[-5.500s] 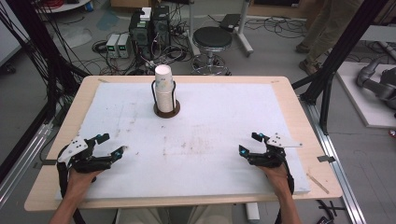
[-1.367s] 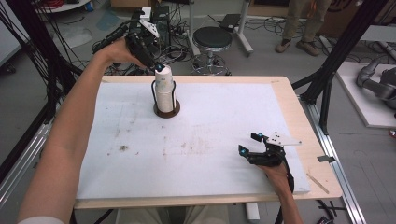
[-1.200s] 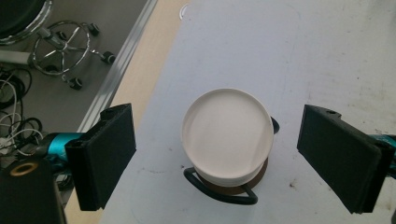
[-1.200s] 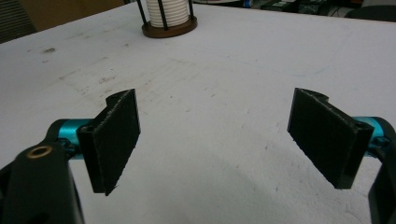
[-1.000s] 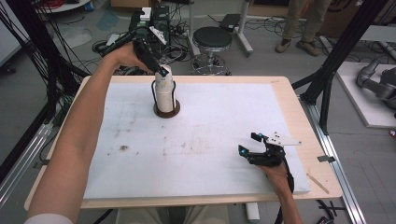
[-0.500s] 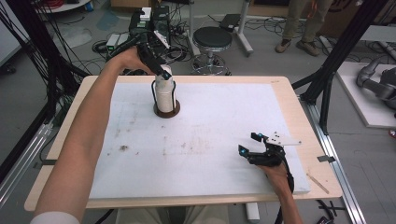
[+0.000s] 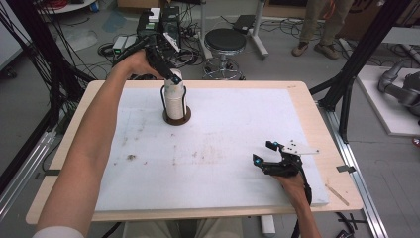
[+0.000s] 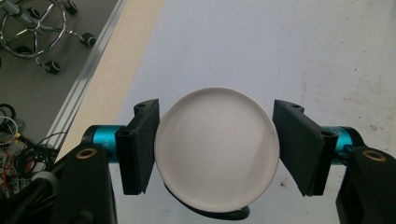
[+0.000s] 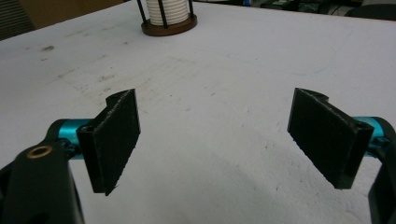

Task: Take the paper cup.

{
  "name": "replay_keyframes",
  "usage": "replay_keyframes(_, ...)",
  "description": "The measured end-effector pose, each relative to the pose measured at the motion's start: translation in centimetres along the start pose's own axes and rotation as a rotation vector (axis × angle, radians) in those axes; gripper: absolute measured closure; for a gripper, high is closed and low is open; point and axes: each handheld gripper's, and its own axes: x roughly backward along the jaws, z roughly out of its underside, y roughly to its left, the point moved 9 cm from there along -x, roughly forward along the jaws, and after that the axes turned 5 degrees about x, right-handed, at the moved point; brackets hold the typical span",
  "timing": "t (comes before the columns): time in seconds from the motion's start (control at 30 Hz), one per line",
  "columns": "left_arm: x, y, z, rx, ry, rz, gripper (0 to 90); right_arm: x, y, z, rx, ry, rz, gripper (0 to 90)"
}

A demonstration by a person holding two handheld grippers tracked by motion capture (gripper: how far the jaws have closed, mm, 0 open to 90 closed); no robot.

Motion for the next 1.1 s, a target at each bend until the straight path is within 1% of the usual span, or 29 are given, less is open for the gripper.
replay_keyframes(0.17, 0.2, 0.0, 0.0, 0.006, 0.002, -0.004, 34.2, 0.0, 0.0, 0.0, -0.001, 0.002, -0.001, 17.3)
replay_keyframes(0.47, 0.9, 0.1, -0.1, 0.021, -0.021, -0.013, 34.9, 0.0, 0.1, 0.0, -0.007, 0.007, -0.006, 17.3)
replay_keyframes(0.57, 1.0, 0.1, -0.2, 0.01, -0.023, -0.014, 35.5, 0.0, 0.1, 0.0, -0.007, 0.007, -0.006, 17.3)
replay_keyframes(0.63, 1.2, 0.0, -0.3, 0.009, -0.03, -0.018, 35.9, 0.0, 0.1, 0.0, -0.004, 0.005, -0.004, 17.3)
replay_keyframes(0.83, 1.9, 0.1, -0.6, 0.026, -0.061, -0.014, 36.6, 0.0, 0.1, 0.0, -0.006, 0.008, -0.004, 17.2)
replay_keyframes(0.97, 2.0, 0.1, -0.5, 0.029, -0.062, -0.012, 36.8, -0.1, 0.0, 0.0, -0.003, 0.007, -0.003, 17.3)
replay_keyframes(1.0, 2.1, 0.1, -0.6, 0.024, -0.062, -0.015, 36.8, -0.1, 0.1, 0.0, -0.004, 0.007, -0.004, 17.3)
replay_keyframes(1.1, 2.5, 0.1, -0.8, 0.029, -0.077, -0.018, 36.9, -0.1, 0.1, 0.0, -0.005, 0.009, -0.003, 17.2)
